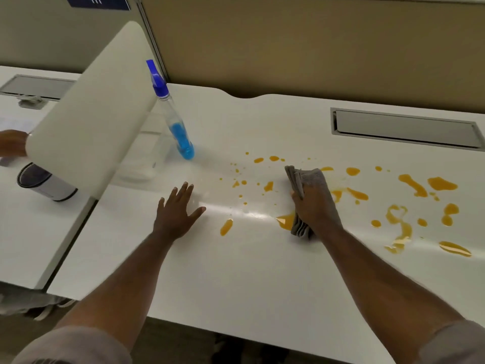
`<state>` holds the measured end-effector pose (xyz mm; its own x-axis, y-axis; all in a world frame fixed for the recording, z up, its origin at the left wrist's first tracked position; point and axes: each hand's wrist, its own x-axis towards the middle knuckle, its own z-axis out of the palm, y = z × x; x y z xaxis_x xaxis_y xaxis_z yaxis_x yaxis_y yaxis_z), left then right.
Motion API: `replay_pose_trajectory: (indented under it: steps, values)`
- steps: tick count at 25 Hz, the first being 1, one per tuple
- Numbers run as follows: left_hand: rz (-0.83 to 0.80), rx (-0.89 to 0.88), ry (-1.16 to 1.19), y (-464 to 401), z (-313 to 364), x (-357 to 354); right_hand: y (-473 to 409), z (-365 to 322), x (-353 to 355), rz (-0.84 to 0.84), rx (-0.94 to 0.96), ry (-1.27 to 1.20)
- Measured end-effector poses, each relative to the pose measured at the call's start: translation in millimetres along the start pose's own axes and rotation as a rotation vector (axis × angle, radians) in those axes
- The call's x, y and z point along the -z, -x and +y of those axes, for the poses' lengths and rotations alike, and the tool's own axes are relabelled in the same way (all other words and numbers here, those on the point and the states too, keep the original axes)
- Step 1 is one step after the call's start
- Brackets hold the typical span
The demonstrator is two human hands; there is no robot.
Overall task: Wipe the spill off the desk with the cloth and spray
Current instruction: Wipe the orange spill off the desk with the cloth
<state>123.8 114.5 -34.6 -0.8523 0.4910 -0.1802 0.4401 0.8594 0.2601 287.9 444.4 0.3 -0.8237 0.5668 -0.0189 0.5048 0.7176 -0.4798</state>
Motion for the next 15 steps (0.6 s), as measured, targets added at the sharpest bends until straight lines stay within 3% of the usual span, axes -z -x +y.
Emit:
replay_pose_trajectory:
  steps: [4,8,10,12,15]
  values:
    - [-0.071,-0.045,-0.032,-4,-14,-2,1,8,-9,0.081,-0.016,-0.028]
    - [-0.117,-0.093,-0.057,-9,-21,-1,-2,25,-22,-0.167,-0.232,0.229]
    - [-0.122,-0.107,-0.053,-9,-24,-1,2,14,-35,-0.133,-0.256,0.266]
    - [-0.12,-0.11,-0.042,-10,-26,-2,14,-16,-54,-0.065,-0.195,0.26]
    - [-0.116,-0.111,-0.019,-9,-27,-3,45,-50,-88,-0.108,0.015,0.33]
